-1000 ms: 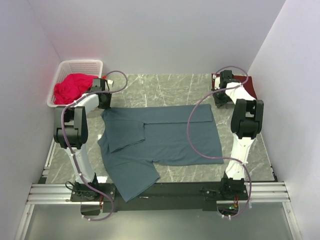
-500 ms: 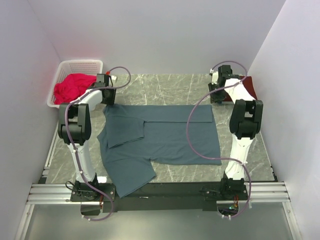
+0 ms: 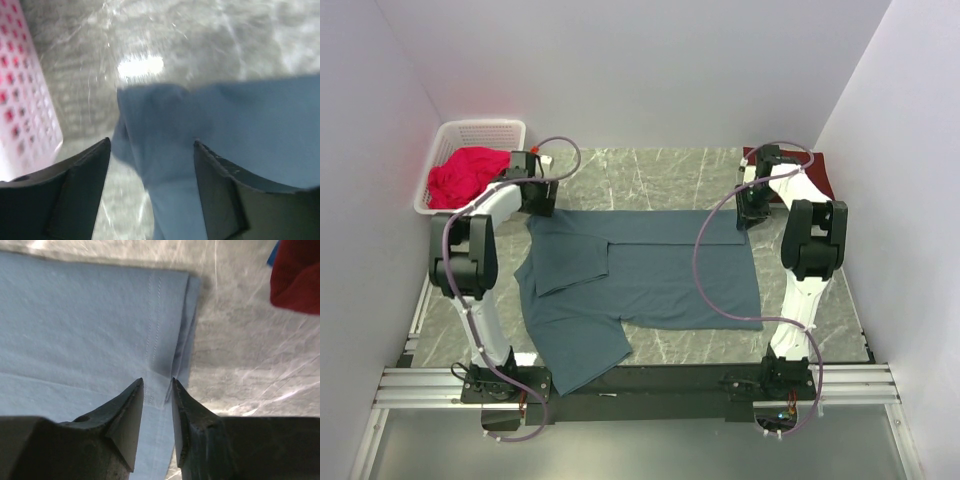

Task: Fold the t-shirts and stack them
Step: Fold the tshirt

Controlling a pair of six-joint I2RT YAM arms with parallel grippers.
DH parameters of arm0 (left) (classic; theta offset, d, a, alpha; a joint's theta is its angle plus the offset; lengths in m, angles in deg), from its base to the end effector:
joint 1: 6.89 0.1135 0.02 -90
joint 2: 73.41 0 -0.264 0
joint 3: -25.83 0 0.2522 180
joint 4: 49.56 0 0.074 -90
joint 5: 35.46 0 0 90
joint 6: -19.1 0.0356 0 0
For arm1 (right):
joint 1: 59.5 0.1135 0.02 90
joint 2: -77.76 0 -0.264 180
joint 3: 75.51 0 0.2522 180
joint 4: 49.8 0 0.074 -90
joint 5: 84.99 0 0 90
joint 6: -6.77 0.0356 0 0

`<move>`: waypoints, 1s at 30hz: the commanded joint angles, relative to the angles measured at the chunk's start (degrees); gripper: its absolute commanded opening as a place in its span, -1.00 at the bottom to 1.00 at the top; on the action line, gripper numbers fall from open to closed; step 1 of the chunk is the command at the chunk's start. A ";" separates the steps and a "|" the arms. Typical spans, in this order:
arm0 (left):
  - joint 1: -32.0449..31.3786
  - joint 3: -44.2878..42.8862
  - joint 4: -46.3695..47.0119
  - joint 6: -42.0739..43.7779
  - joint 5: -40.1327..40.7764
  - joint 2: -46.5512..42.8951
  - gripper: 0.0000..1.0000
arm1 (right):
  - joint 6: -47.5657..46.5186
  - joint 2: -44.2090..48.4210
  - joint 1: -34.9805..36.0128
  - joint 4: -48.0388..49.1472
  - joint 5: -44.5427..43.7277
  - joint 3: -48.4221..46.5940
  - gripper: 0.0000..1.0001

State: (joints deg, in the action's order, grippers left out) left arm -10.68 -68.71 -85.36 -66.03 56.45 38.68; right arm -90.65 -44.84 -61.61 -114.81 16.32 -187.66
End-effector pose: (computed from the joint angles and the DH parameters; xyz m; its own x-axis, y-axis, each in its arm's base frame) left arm 0.4243 -0.0269 0.1942 -0.7937 0.1376 -0.5925 0.1140 0.9905 0.0773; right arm 0.4376 -0.0091 0.1847 -0.9575 -0.0914 -0.2735 -0.1379 0.9781 0.1558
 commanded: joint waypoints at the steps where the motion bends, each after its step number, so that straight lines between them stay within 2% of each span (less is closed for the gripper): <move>1: 0.71 1.92 -1.94 -0.21 -4.97 -8.64 0.47 | 1.36 1.40 -0.79 -0.61 -0.32 1.09 -0.20; 3: 1.15 2.63 -3.35 -0.12 -8.05 -10.48 0.80 | 1.44 1.41 -0.88 -0.70 -0.24 1.27 -0.16; 6: 1.77 4.04 -5.64 -0.55 -10.00 -11.63 0.92 | 1.62 0.88 -1.14 -1.49 0.47 0.92 -0.17; 13: 3.35 5.02 -6.35 -2.66 -14.39 -9.27 0.88 | 1.88 -0.17 -1.23 -2.01 1.87 0.39 -0.46; 24: 3.62 3.61 -4.94 -4.16 -14.48 -3.20 0.88 | 1.53 -0.79 -1.67 -2.46 2.75 0.13 -0.57; 30: 3.62 2.90 -4.59 -4.42 -14.39 -0.65 0.92 | 1.36 -0.97 -1.67 -2.72 2.93 -0.05 -0.56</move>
State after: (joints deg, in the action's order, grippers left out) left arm -7.55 -63.88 -90.81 -69.20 42.16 36.36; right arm -89.05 -45.37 -62.83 -116.31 18.35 -186.33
